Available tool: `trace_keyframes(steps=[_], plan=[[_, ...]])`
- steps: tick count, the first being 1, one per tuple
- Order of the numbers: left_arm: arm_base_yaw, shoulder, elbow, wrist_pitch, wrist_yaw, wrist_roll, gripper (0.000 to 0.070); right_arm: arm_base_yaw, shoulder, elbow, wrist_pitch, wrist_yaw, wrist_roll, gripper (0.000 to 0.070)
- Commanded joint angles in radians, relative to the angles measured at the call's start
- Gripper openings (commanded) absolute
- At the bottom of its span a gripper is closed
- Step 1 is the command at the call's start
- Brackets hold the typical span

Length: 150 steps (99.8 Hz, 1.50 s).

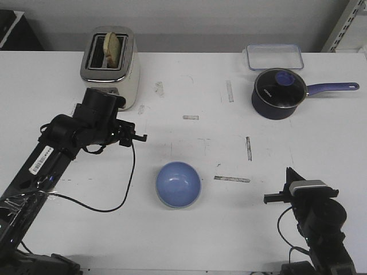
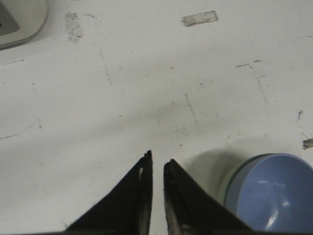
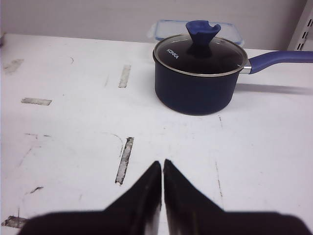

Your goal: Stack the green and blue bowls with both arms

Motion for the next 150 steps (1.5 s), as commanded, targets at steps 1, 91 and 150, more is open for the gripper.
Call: trace_keyframes(steps=[1,91,150], plan=[[0.028,-0.003,0.019,-0.017,-0.006,0.028,0.0,0.002,0.006,0.005,0.01,-0.001,0.011,0.0],[0.262,-0.84,-1.027,0.822,-0.188,0.135,0.0,0.002,0.003,0.005,-0.009,0.002,0.011,0.0],[0.343,-1.022,-1.16,0.853,-0.188,0.082,0.0001,0.001,-0.166,-0.081,0.06,0.003,0.014,0.0]])
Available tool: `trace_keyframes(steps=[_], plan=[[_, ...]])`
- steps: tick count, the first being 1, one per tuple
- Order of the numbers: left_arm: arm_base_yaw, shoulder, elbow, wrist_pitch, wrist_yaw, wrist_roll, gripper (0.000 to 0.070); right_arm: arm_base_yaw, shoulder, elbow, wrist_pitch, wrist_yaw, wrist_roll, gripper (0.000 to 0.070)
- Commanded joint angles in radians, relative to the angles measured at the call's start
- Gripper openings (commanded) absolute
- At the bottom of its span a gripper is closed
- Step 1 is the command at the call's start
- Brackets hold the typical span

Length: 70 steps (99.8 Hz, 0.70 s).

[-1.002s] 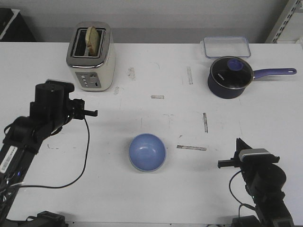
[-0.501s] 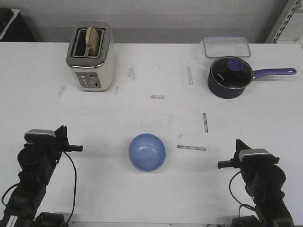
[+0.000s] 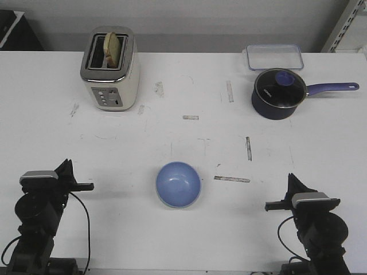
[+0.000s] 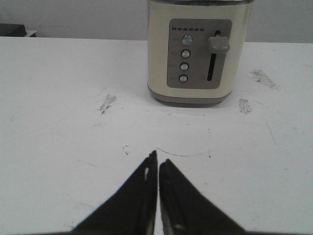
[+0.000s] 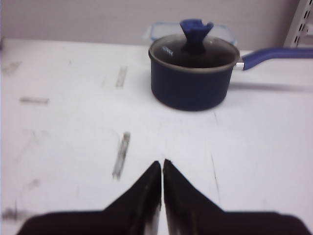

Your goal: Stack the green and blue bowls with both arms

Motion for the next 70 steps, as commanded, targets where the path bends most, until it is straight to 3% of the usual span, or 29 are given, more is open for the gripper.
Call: trace_keyframes(steps=[1,70], plan=[[0.002,-0.003,0.006,0.011,-0.005,-0.009,0.0001,0.001,-0.006,0.014,0.026,-0.001,0.013,0.0],[0.002,-0.083,0.006,0.012,-0.005,-0.009,0.0001,0.001,-0.005,0.014,0.072,0.0,0.013,0.0]])
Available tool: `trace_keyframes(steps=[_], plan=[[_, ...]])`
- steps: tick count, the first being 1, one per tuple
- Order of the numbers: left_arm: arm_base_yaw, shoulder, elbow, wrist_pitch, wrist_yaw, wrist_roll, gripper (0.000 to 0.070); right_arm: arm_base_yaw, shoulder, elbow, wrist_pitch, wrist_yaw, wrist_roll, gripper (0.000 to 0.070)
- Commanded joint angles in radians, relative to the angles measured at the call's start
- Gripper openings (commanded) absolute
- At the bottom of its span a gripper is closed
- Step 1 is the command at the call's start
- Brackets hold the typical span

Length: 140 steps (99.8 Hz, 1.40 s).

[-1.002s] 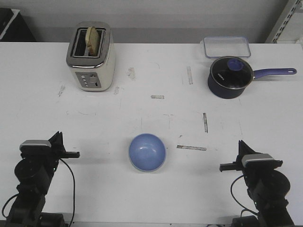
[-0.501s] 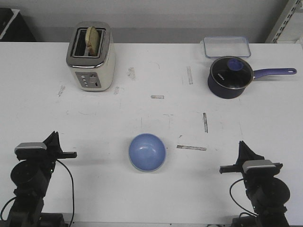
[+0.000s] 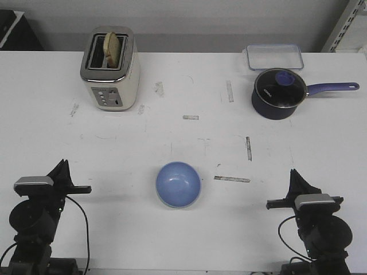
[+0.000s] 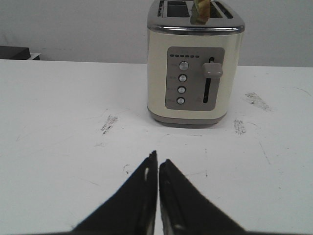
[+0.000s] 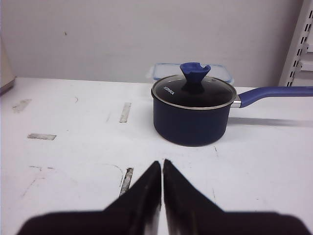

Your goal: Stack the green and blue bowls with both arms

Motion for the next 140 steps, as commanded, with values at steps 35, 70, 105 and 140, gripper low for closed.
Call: trace_keyframes(steps=[35,70,105,140], plan=[[0.002,-0.093,-0.029,0.019,-0.005,-0.009,0.0001,0.001,0.003,0.012,0.01,0.0,0.013,0.0],[0.007,-0.399,-0.417,0.198,0.152,-0.009,0.0001,0.001,0.003,0.012,0.01,-0.001,0.013,0.0],[0.011,-0.402,-0.483,0.206,0.079,-0.01,0.0001,0.001,0.002,0.012,0.011,0.0,0.013,0.0],[0.011,-0.402,-0.483,0.219,0.08,-0.01,0.0001,0.001,0.002,0.012,0.011,0.0,0.013,0.0]])
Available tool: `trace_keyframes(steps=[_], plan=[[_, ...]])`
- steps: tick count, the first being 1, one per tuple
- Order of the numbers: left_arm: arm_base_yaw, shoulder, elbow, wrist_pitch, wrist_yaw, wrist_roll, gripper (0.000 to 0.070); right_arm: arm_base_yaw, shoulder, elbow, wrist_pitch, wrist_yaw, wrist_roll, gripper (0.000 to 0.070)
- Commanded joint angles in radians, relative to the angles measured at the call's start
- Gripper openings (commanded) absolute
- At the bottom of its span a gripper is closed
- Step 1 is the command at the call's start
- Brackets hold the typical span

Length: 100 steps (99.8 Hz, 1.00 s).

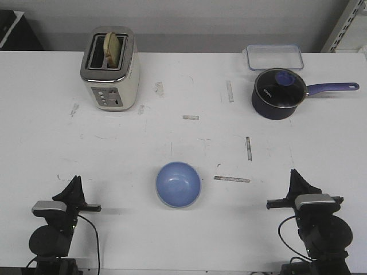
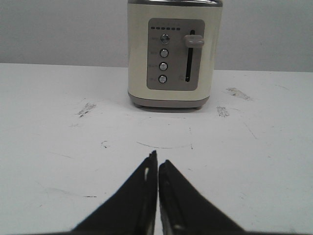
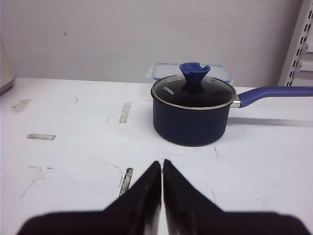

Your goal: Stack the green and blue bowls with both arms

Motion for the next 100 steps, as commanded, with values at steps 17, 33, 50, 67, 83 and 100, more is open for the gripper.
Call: trace_keyframes(steps=[17,33,50,67,83,100], plan=[[0.001,-0.002,-0.021,0.014,-0.002,-0.002,0.0001,0.001,0.002,0.012,0.011,-0.001,0.013,0.0],[0.001,-0.002,-0.021,0.014,-0.002,-0.002,0.0001,0.001,0.002,0.012,0.011,-0.001,0.013,0.0],[0.001,-0.002,-0.021,0.014,-0.002,-0.002,0.0001,0.001,0.002,0.012,0.011,-0.001,0.013,0.0],[0.001,-0.002,-0.021,0.014,-0.002,-0.002,0.0001,0.0,-0.011,0.012,0.01,0.001,0.004,0.0],[0.001,-0.002,-0.021,0.014,-0.002,-0.002,0.0001,-0.037,-0.011,0.012,0.017,-0.002,0.021,0.0],[0.001,-0.002,-0.021,0.014,-0.002,-0.002,0.0001,-0.121,-0.026,-0.011,0.018,-0.001,0.005,0.0]])
